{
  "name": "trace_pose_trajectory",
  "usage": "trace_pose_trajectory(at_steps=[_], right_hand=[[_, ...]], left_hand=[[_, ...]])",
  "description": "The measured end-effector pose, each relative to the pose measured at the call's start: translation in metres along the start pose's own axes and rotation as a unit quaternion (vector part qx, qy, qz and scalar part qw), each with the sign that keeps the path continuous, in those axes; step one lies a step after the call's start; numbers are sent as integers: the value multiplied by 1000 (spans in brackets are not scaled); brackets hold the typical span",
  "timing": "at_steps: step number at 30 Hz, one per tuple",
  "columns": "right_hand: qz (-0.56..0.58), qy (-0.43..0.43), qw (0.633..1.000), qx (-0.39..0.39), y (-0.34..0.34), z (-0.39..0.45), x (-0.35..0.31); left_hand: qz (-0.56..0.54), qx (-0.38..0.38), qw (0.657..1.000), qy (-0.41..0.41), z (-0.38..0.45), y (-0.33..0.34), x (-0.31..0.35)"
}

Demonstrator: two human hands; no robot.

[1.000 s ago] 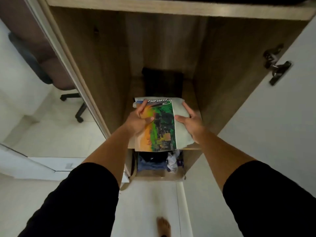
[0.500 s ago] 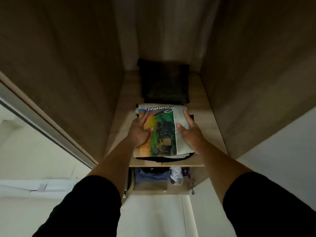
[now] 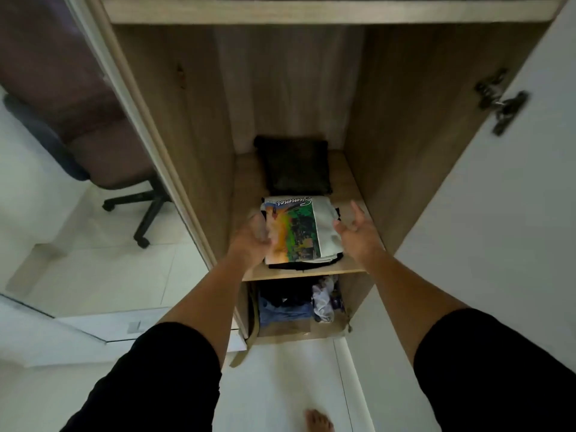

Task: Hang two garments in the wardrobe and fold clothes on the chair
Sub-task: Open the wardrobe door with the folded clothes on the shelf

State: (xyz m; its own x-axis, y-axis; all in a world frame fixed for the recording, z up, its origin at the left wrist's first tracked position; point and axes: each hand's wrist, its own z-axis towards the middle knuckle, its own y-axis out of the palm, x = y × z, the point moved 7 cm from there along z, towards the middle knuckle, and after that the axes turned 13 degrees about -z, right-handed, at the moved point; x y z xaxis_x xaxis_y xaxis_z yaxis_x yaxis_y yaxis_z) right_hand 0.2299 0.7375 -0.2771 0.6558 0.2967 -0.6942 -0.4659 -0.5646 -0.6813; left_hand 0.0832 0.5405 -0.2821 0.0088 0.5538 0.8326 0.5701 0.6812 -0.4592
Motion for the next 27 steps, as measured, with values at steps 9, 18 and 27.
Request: trace_pose_trajectory(at_steps=[9,18,27], right_hand=[[27,-41,995,85,-107,-190,-52],[21,-142,966,214,-262,-321,-124],[-119,-246,901,336,-387,-442,-164]], left_hand=[[15,-10,993,115,-170,-75,86],[15,-27,964,265,-293,-101,214],[-8,-70,939,336,-385,-40,281]])
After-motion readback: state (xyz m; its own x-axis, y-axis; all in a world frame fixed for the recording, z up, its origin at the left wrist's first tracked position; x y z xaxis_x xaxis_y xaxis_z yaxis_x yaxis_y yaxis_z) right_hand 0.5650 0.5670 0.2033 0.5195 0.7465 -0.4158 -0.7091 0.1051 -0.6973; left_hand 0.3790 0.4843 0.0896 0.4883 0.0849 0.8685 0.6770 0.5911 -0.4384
